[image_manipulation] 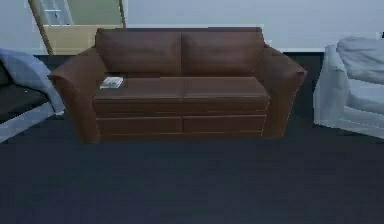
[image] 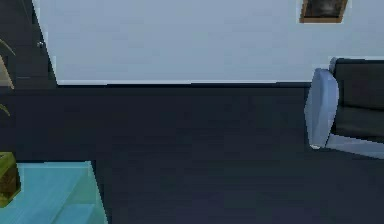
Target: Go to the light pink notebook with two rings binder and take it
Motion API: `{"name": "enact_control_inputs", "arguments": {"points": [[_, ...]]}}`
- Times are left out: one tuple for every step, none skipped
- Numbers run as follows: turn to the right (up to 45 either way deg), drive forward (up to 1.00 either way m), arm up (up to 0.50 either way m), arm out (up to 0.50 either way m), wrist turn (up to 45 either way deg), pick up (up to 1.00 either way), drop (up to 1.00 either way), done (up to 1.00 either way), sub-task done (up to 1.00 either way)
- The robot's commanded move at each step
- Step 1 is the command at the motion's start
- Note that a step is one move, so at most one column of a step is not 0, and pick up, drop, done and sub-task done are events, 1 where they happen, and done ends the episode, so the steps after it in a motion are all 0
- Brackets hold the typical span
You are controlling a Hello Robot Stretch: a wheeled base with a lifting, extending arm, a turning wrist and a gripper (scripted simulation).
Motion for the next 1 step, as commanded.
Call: {"name": "enact_control_inputs", "arguments": {"points": [[0.0, 1.0, 0.0, 0.0, 0.0, 0.0, 0.0, 0.0, 0.0]]}}
